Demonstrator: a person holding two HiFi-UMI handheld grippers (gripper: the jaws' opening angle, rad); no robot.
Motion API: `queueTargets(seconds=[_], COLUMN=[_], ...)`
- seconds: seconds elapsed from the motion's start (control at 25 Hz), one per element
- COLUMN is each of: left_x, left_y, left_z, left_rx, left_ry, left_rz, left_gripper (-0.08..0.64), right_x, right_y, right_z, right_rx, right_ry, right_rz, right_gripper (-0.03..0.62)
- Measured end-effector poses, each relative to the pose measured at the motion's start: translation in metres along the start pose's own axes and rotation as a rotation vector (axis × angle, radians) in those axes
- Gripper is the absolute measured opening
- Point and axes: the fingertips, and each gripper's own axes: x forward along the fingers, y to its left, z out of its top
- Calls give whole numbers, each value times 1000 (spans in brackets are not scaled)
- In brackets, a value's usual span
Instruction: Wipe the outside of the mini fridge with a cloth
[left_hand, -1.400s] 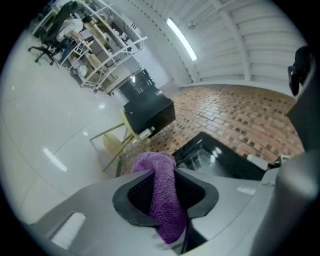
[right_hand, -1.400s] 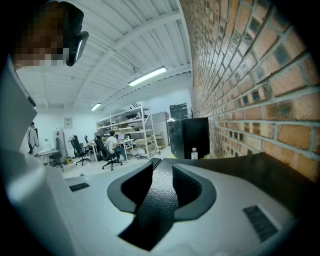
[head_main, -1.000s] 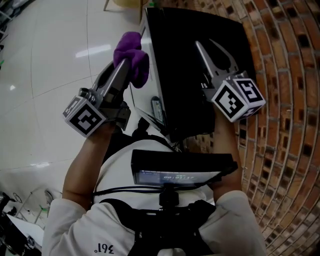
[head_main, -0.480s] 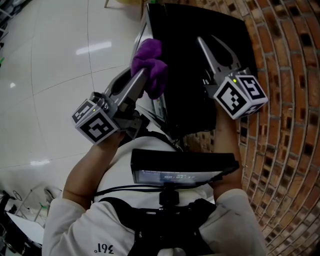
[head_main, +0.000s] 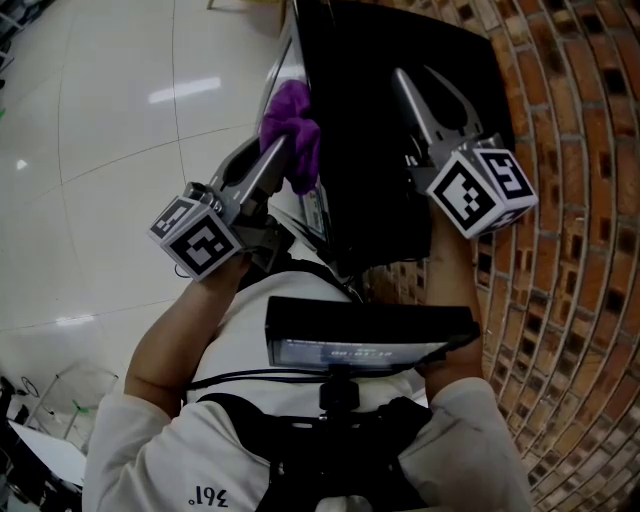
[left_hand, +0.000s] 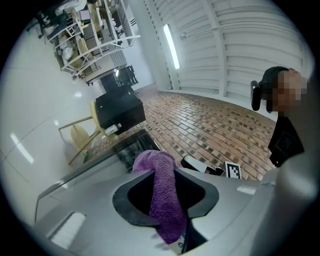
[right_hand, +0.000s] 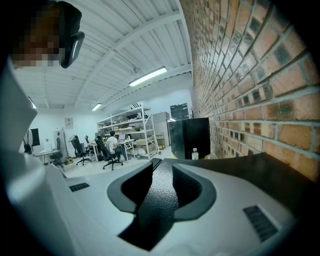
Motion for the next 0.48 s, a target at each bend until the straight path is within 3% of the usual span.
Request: queueTargets(seconds=[0.48], left_x=[-3], left_y=[32], left_z=[-24], left_rx=[17], left_ry=[37], left_rz=[88], left_gripper=[106], right_x=[1], right_y=[3], right_z=[1], right_rx=[-5], right_ry=[1], right_rz=[17], right_gripper=[117])
